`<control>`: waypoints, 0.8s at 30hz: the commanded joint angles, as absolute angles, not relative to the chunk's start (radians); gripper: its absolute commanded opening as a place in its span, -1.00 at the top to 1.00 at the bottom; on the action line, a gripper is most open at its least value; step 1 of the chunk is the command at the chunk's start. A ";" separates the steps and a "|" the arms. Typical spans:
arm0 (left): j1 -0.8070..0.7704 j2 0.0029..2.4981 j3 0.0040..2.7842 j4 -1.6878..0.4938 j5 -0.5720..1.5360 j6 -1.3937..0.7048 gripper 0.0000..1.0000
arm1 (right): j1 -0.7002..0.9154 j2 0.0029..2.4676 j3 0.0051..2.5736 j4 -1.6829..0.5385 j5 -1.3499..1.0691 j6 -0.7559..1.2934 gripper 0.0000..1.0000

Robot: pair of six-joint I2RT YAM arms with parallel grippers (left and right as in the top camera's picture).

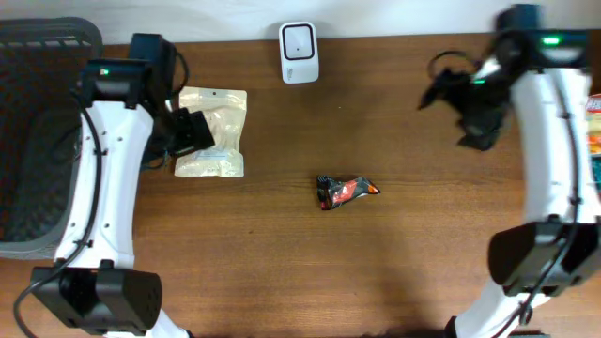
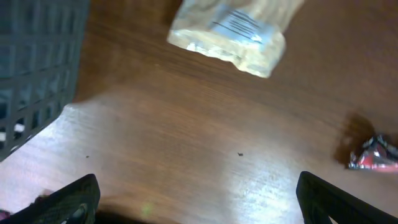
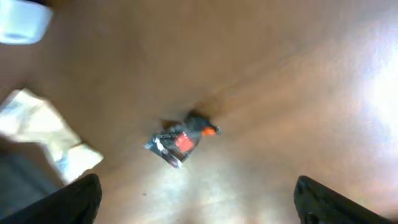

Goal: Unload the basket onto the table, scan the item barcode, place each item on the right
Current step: 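Withdraw the left gripper back beside the beige pouch, then lower the right gripper onto the black snack packet and grasp it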

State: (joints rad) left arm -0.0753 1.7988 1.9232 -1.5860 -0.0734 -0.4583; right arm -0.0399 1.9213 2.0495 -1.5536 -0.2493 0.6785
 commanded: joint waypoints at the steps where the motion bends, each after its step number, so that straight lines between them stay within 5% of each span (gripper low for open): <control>1: -0.066 1.767 1.918 -1.604 -0.094 -0.501 -0.98 | 0.098 1.924 1.997 -1.574 -0.044 1.200 -0.97; 10: -0.069 1.767 1.918 -1.606 -0.095 -0.501 -0.98 | 0.291 1.938 1.791 -1.328 -0.010 1.325 -0.96; 24: -0.069 1.767 1.918 -1.606 -0.095 -0.501 -0.98 | 0.392 1.940 1.386 -0.916 -0.078 1.483 -0.59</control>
State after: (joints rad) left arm -0.0681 1.7985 1.9213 -1.6047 -0.0834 -0.4915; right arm 0.3698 1.9369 1.4361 -0.9527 -0.0715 1.4479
